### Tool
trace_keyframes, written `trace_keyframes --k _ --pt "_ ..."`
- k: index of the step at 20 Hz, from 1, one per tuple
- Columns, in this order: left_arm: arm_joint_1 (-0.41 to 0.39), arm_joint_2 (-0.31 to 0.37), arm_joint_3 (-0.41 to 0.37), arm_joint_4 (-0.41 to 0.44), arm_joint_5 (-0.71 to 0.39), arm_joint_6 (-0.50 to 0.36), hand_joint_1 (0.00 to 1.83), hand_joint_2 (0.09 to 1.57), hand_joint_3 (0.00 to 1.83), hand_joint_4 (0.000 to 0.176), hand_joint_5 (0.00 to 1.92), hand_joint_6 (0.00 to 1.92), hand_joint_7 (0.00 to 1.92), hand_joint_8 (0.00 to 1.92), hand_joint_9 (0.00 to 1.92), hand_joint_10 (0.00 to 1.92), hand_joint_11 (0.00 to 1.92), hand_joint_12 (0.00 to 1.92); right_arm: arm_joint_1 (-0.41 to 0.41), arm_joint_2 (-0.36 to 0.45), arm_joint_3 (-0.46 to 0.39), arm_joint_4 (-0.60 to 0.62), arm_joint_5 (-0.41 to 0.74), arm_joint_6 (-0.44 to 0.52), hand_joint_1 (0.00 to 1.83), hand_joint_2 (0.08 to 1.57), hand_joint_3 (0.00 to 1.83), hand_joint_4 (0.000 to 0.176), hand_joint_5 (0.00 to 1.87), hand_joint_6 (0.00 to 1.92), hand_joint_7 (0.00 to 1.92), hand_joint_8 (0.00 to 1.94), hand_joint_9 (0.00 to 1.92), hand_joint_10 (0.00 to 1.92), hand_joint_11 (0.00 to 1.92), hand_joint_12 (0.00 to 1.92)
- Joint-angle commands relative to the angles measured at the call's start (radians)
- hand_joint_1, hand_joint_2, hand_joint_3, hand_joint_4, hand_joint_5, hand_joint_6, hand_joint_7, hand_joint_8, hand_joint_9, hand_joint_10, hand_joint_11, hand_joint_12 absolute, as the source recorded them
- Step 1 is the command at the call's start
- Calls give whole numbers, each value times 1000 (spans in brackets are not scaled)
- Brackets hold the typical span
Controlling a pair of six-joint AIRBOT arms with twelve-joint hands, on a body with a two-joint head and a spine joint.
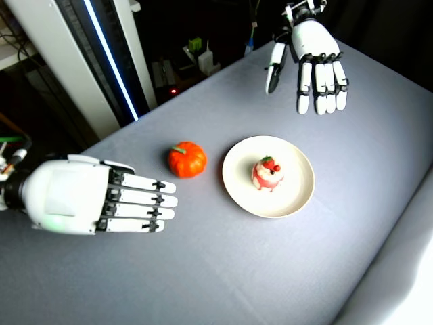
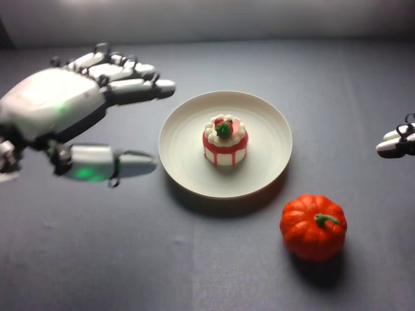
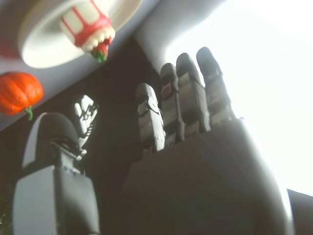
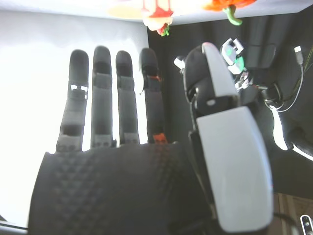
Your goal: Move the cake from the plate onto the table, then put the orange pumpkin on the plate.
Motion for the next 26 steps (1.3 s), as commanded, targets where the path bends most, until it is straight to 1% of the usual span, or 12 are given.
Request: trace_keyframes --k 1,4,5,7,12,15,19,21,23,24,25,26 --pt "-40 -20 20 8 -58 -6 634 1053 0 130 343 5 258 4 303 9 0 750 13 2 3 31 111 6 816 1254 0 0 586 5 547 22 554 30 175 1095" --pt "-170 -107 110 120 80 -66 722 1013 0 68 385 3 317 5 333 5 0 879 15 2 2 23 116 6 835 1262 0 0 630 6 617 13 620 25 224 1092" --pt "-210 -142 136 158 125 -78 781 993 0 61 395 3 312 1 317 1 0 853 16 2 2 21 121 7 851 1258 0 0 644 3 630 8 638 20 241 1079" --pt "-247 -180 159 198 173 -78 791 954 0 118 380 0 305 0 273 0 0 821 28 2 1 11 127 8 863 1257 0 0 657 1 644 4 671 18 288 1042" --pt "-271 -253 200 248 243 -82 865 866 0 173 315 0 319 0 358 1 0 831 58 0 -5 -25 151 11 1012 1261 1 0 731 2 682 1 691 4 293 1069" --pt "-276 -298 234 258 288 -83 812 898 2 161 355 4 461 12 528 18 48 951 66 0 -7 -31 162 11 1009 1278 0 0 751 9 669 6 622 0 81 1080" --pt "-286 -355 278 259 328 -86 827 917 5 141 365 8 503 4 542 5 51 934 68 -4 -7 -37 164 11 995 1295 0 0 727 1 657 0 619 1 176 1035" --pt "-289 -376 295 259 343 -86 860 916 3 159 386 0 539 1 594 9 82 990 71 -5 -7 -39 164 11 954 1305 4 0 691 0 609 0 551 0 109 1007" --pt "-292 -394 309 259 355 -87 928 911 0 129 480 4 649 5 686 16 130 1099 73 -7 -6 -41 164 11 964 1302 1 0 682 2 615 3 569 12 138 1024" --pt "-296 -406 318 259 364 -87 1076 1013 9 49 592 11 752 12 775 27 203 1111 74 -8 -5 -42 164 11 985 1299 0 0 675 1 616 3 574 12 154 1031" --pt "-298 -411 322 259 366 -87 1298 1128 0 0 766 2 945 785 916 20 353 1006 74 -9 -4 -42 164 11 981 1299 0 0 685 5 629 7 610 25 206 1050" --pt "-304 -419 330 259 371 -87 1237 1131 0 0 889 794 991 982 1038 40 490 1031 74 -10 -4 -42 163 12 980 1299 0 0 697 8 634 8 632 31 229 1056"
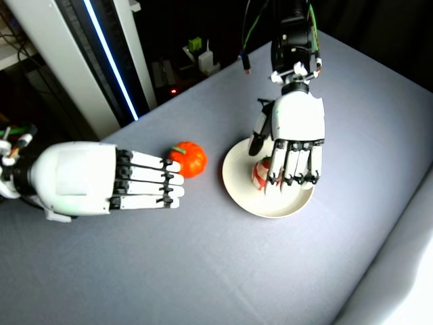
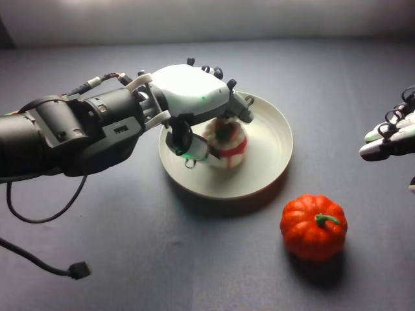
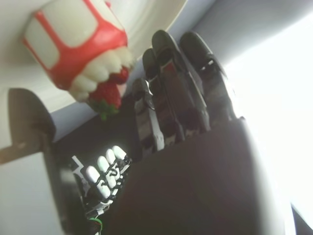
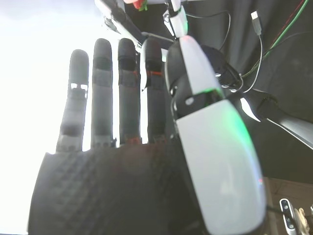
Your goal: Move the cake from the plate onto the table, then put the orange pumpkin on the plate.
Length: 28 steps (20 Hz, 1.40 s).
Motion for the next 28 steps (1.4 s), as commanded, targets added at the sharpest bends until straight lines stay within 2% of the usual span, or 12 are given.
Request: trace_keyframes --k 1,3,6,9,14,15,17,20,23,25,26,28 --pt "-20 1 8 -10 -102 -1 1226 1128 0 0 931 917 989 1059 1113 63 565 1061 12 1 0 35 111 6 979 1297 0 0 702 9 639 8 625 26 206 1045" --pt "-29 -4 19 -11 -102 -6 1258 1096 0 0 1020 734 1050 1058 1262 168 748 1346 12 1 1 35 111 9 972 1295 0 0 714 9 642 7 624 21 178 1030" --pt "-34 21 23 -50 -155 -25 1128 1109 0 0 1000 928 803 1493 647 1687 447 1884 12 1 1 35 111 9 998 1299 0 0 724 7 669 11 668 27 257 1065" --pt "-31 119 -37 -95 -255 -26 1239 1106 1 0 978 854 1034 1036 1003 814 710 1297 12 1 -1 35 112 14 989 1300 0 0 751 4 695 5 696 17 301 1047" --pt "85 342 -224 -141 -432 27 1304 1008 0 0 1262 244 1296 660 1262 679 825 1384 11 1 -3 35 112 18 952 1314 2 0 757 1 698 4 718 14 338 1037" --pt "127 386 -262 -169 -462 62 1231 993 0 0 1329 292 1358 611 1203 1143 849 1611 11 1 -3 35 112 21 967 1309 0 0 755 0 708 6 725 14 338 1025" --pt "223 463 -336 -226 -518 107 1207 1009 2 0 1261 462 1143 1327 1000 1751 737 1888 11 2 -4 35 112 24 973 1304 0 0 757 0 716 1 731 6 354 956" --pt "356 532 -420 -286 -567 147 1277 1030 0 0 1031 895 1414 222 1203 240 567 902 11 3 -4 35 112 28 954 1315 4 0 749 0 691 0 721 1 343 942" --pt "432 523 -434 -327 -564 153 1280 1011 0 0 1116 745 1464 119 1236 44 587 866 10 3 -3 34 108 30 987 1309 0 0 738 2 702 3 722 1 351 958" --pt "465 502 -430 -353 -554 154 1299 986 0 0 1289 293 1420 340 1257 26 542 931 10 2 -1 29 102 30 988 1314 0 0 737 1 686 0 707 0 331 994" --pt "472 499 -430 -357 -554 154 1295 1012 0 0 1224 495 1267 553 1300 145 543 1281 10 2 1 27 99 30 985 1316 1 0 734 0 678 0 701 0 315 989" --pt "486 499 -435 -362 -556 154 1289 1031 0 0 1208 386 1201 806 1159 96 502 1205 10 -2 5 24 90 30 1005 1303 0 0 752 5 685 3 693 0 246 964"
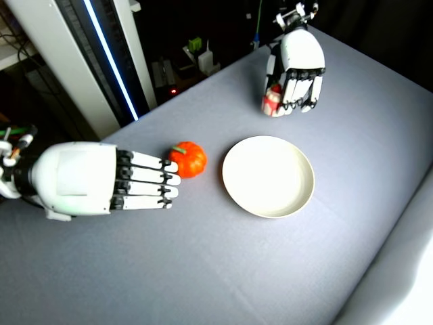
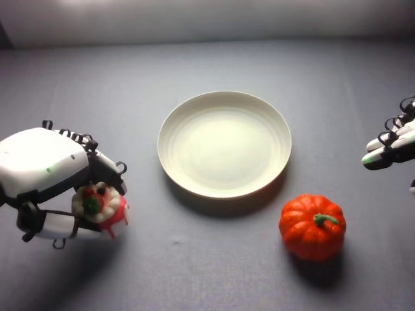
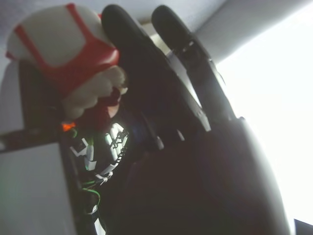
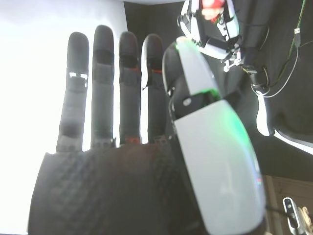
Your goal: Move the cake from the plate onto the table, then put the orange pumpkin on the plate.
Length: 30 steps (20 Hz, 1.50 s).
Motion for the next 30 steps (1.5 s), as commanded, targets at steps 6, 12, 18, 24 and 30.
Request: trace_keyframes --k 6,12,18,24,30 --pt "14 29 -31 -24 -164 1 797 946 0 22 469 0 461 0 525 0 119 1027 22 -6 11 17 86 10 958 1289 0 0 747 0 658 1 640 1 176 1173" --pt "32 33 -41 -25 -191 -17 761 965 1 22 504 0 448 2 518 5 108 1122 30 -7 12 14 84 10 975 1278 0 0 737 0 677 5 665 8 214 1236" --pt "90 85 -90 -53 -325 -31 766 923 0 16 409 0 307 0 401 0 5 1108 76 -23 15 -65 39 26 988 1258 0 0 708 2 677 2 684 11 229 1210" --pt "194 145 -149 -126 -546 -31 757 905 3 131 131 13 69 4 56 19 0 356 237 -80 35 -288 -90 66 957 915 0 0 418 1 430 0 632 5 224 1246" --pt "225 149 -160 -136 -577 -38 839 892 0 104 194 6 92 2 94 6 0 441 336 -179 98 -529 -218 206 1043 850 8 2 441 0 453 0 587 0 301 970"
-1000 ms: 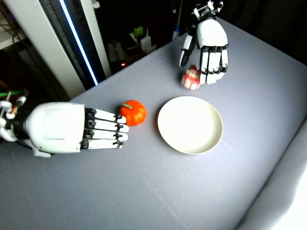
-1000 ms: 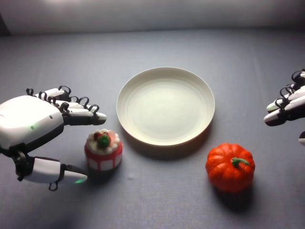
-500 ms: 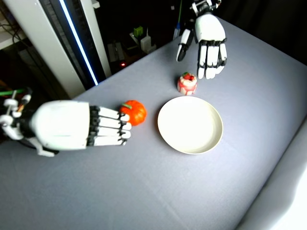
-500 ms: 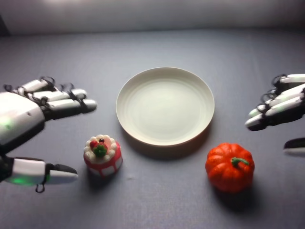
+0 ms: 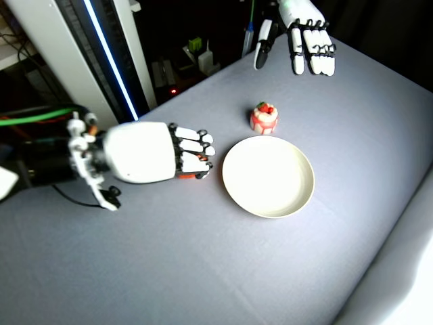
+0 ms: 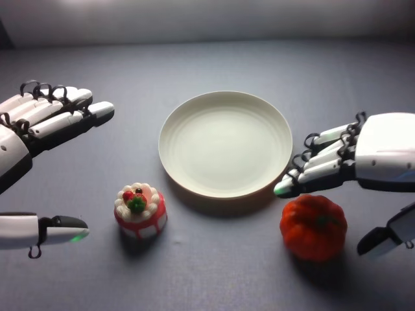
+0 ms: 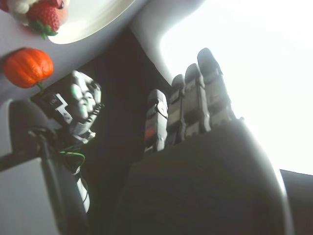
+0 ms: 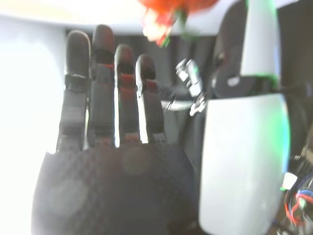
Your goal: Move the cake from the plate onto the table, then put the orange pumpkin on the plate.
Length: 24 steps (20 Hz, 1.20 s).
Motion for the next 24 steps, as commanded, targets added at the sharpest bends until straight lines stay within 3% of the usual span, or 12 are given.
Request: trace_keyframes --k 1,5,6,8,9,10,14,15,17,18,19,24 --pt "-5 7 -3 -15 -125 -4 857 887 0 96 206 8 96 3 98 5 0 459 19 -5 4 28 63 17 1053 854 1 14 445 0 438 0 579 0 263 1000" --pt "-5 5 -2 -16 -125 -4 867 872 0 63 234 3 121 4 124 6 0 557 27 -44 18 -16 29 23 1067 855 0 38 495 3 486 9 649 25 284 974" --pt "-5 5 -2 -17 -123 -4 894 864 0 61 245 6 136 7 132 7 0 562 27 -49 19 -21 26 23 1268 899 7 0 727 1 724 45 846 400 715 1164" --pt "-4 5 -2 -20 -123 -4 882 868 0 60 242 3 137 6 136 8 0 568 27 -51 18 -21 27 23 1314 947 0 0 819 5 830 87 873 740 877 1153" --pt "-2 5 -2 -21 -123 -4 885 869 0 65 240 2 135 4 132 5 0 569 27 -50 18 -21 27 23 1240 1115 4 0 866 783 891 1040 956 1226 995 1440" --pt "1 5 -2 -23 -124 -4 883 868 0 63 245 4 137 5 135 6 0 571 31 -49 19 -18 29 23 1213 1183 2 0 799 1073 863 1315 1010 1367 1053 1542" --pt "16 4 -3 -33 -132 -9 893 869 0 82 239 0 146 7 138 6 0 573 44 -46 46 70 78 21 1161 1284 4 0 633 1346 728 1596 920 1525 1083 1656" --pt "18 3 -3 -36 -134 -9 899 863 0 87 240 0 151 4 139 4 0 552 58 -49 57 111 96 8 1202 1257 0 0 743 1122 729 1642 933 1532 1076 1682" --pt "19 -1 -3 -37 -143 -11 878 864 0 80 245 0 155 1 146 2 0 591 95 -50 76 170 117 -20 1113 1234 5 0 741 1351 541 1828 805 1892 967 1918" --pt "21 -3 -3 -38 -147 -13 878 864 0 80 245 0 155 1 146 2 0 591 122 -51 90 183 120 -25 1113 1234 5 0 741 1351 541 1828 805 1892 967 1918" --pt "22 -6 -3 -41 -148 -13 886 858 0 73 246 1 162 3 152 4 0 582 149 -73 111 188 120 -26 1213 1215 0 0 828 1061 770 1553 716 1522 668 1789" --pt "24 -11 1 -46 -146 -13 867 876 5 69 211 0 145 0 136 0 0 541 224 -223 233 159 10 -25 1236 1124 0 0 951 922 987 1148 882 1122 728 1493"
